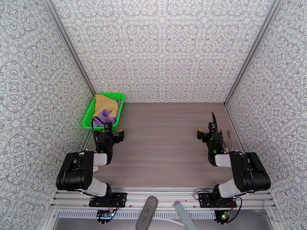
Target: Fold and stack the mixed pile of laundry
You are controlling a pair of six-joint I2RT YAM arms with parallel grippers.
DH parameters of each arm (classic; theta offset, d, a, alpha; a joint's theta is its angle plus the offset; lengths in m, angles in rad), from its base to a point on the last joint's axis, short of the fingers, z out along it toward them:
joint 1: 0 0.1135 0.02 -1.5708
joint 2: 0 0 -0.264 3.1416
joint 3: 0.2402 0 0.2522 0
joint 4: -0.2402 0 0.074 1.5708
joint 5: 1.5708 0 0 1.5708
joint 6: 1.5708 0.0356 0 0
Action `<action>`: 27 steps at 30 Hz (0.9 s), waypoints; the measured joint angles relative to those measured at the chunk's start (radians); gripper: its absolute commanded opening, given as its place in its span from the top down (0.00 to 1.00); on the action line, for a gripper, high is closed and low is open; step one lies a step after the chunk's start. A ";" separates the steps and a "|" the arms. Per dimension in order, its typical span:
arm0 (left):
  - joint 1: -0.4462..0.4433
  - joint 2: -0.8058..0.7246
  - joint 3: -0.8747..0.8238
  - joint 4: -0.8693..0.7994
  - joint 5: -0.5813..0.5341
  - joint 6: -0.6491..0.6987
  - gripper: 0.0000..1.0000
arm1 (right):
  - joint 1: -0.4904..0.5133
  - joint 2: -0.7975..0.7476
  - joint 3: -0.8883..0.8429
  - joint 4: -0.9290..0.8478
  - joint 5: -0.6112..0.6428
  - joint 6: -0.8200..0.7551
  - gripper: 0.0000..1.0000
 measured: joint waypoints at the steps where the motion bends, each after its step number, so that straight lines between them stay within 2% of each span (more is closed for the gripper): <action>1: 0.000 0.000 0.000 0.000 0.000 0.000 0.01 | 0.000 0.000 0.000 0.000 -0.009 -0.004 0.01; 11: 0.000 0.000 0.000 0.000 -0.002 -0.001 0.01 | 0.000 -0.001 0.006 -0.009 -0.036 -0.006 0.01; 13: 0.000 -0.006 0.000 -0.003 -0.029 -0.010 0.01 | 0.000 -0.030 0.013 -0.061 -0.037 -0.006 0.01; 15: -0.007 -0.062 0.000 -0.068 -0.093 -0.026 0.00 | 0.000 -0.114 0.035 -0.188 -0.044 -0.003 0.01; 19: -0.039 -0.367 0.090 -0.394 -0.288 -0.127 0.01 | 0.000 -0.340 0.164 -0.491 -0.070 0.075 0.01; 21: -0.034 -0.475 0.234 -0.579 -0.359 -0.211 0.01 | 0.000 -0.433 0.243 -0.618 -0.095 0.114 0.01; 24: -0.014 -0.509 0.504 -0.847 -0.398 -0.330 0.01 | 0.000 -0.495 0.342 -0.814 -0.114 0.157 0.01; 27: 0.000 -0.458 0.716 -1.080 -0.354 -0.396 0.00 | 0.000 -0.483 0.459 -1.032 -0.132 0.182 0.01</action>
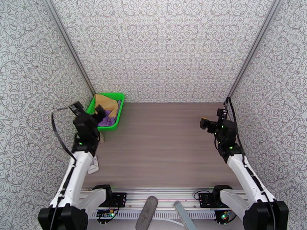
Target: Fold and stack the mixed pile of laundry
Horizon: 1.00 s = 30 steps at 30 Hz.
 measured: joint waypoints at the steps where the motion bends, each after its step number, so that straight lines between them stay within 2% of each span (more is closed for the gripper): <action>1: 0.001 0.034 0.063 -0.074 0.033 -0.011 0.01 | 0.000 0.013 0.046 -0.078 -0.005 0.006 0.01; 6: 0.000 0.265 0.269 -0.363 0.251 -0.003 0.01 | 0.002 0.094 0.225 -0.349 -0.041 0.030 0.01; 12: 0.047 0.576 0.482 -0.609 0.361 0.022 0.11 | 0.006 0.198 0.271 -0.489 -0.105 0.037 0.01; 17: 0.117 0.795 0.720 -0.711 0.372 0.042 0.18 | 0.014 0.261 0.271 -0.520 -0.146 0.037 0.02; 23: 0.168 0.937 0.902 -0.790 0.341 0.065 0.24 | 0.025 0.300 0.271 -0.511 -0.184 0.037 0.07; 30: 0.170 1.068 0.993 -0.798 0.351 0.110 0.28 | 0.037 0.356 0.273 -0.509 -0.203 0.037 0.10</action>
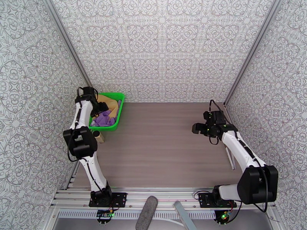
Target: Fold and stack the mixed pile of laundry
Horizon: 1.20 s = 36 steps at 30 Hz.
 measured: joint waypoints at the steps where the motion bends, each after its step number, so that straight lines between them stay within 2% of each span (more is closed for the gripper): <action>1: 0.000 0.009 0.000 0.006 0.011 0.008 0.29 | 0.001 0.002 0.000 0.000 -0.001 0.000 0.10; 6: -0.008 0.020 0.001 0.061 0.077 0.059 0.35 | 0.010 0.007 0.002 0.000 -0.003 0.000 0.11; 12: -0.047 0.032 0.037 0.132 0.195 0.105 0.36 | 0.023 0.033 0.009 0.000 -0.003 0.008 0.13; 18: -0.101 0.150 0.157 0.153 0.233 0.114 0.39 | 0.044 0.048 0.037 -0.004 -0.002 0.014 0.14; 25: -0.110 0.282 0.212 0.167 0.207 0.105 0.39 | 0.064 0.048 0.060 -0.016 0.012 0.014 0.15; 33: -0.116 0.288 0.240 0.206 0.130 0.104 0.39 | 0.079 0.049 0.068 -0.039 0.027 0.014 0.15; 36: -0.121 0.288 0.240 0.214 0.100 0.112 0.35 | 0.085 0.057 0.081 -0.043 0.031 0.015 0.15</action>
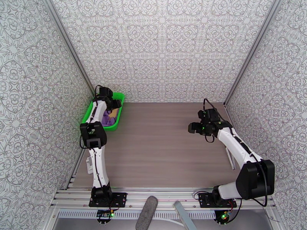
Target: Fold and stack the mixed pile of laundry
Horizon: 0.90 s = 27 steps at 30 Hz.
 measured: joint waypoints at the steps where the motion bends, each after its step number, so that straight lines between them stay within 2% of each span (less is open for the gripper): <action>1: -0.003 0.000 0.000 0.003 -0.011 0.007 0.33 | 0.003 0.003 0.004 -0.002 0.000 0.000 0.15; 9: -0.031 0.000 0.000 0.006 -0.056 0.037 0.35 | 0.034 0.031 0.016 -0.005 0.005 0.000 0.16; 18: -0.031 0.001 0.000 0.007 -0.106 0.048 0.52 | 0.045 0.034 0.025 -0.026 0.019 -0.001 0.16; 27: -0.030 0.004 0.000 0.011 -0.138 0.049 0.57 | 0.050 0.034 0.027 -0.032 0.021 0.000 0.16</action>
